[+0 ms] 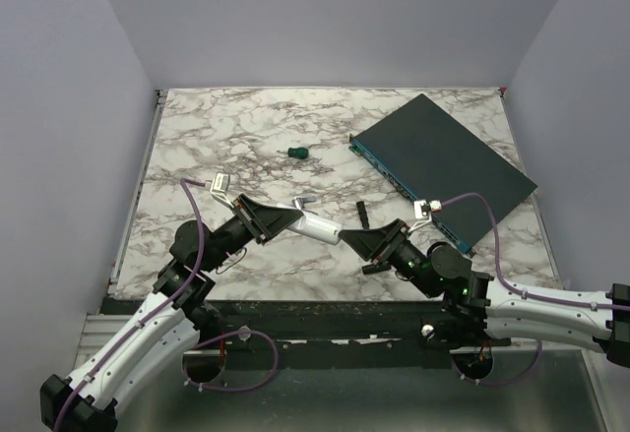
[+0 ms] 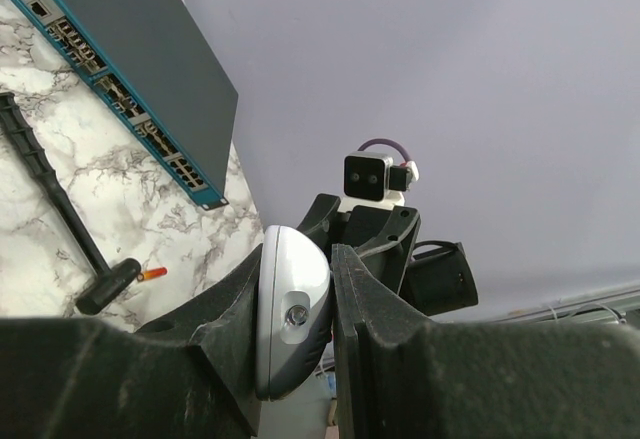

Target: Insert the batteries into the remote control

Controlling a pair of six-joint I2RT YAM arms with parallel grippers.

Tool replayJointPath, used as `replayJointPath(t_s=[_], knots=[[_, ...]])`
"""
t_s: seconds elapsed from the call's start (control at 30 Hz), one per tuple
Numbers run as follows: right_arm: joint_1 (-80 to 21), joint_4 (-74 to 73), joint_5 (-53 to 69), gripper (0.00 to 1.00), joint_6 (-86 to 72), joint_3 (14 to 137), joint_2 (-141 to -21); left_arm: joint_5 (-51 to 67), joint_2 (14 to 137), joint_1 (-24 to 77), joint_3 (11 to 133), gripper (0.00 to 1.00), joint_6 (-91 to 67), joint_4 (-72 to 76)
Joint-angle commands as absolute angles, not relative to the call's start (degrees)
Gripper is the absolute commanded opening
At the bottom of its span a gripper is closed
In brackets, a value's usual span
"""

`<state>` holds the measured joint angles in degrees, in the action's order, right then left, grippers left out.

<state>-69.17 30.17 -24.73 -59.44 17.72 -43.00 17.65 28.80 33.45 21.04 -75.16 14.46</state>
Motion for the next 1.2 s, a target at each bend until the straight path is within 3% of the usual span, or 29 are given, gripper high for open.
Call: replayJointPath(t_s=[0.0,0.97,1.17], knots=[[-69.13,29.97,-27.33,0.52,-60.22,17.31,-43.68,19.49,28.54,33.22,20.39,0.00,-76.38,18.10],[-69.09,31.70,-26.71,0.52,-60.13,17.75,-46.79,19.99,28.38,33.13,19.74,0.00,-76.82,18.80],[-69.09,32.58,-26.43,0.56,-59.82,17.67,-46.93,19.95,28.50,33.13,19.64,0.00,-76.82,18.81]])
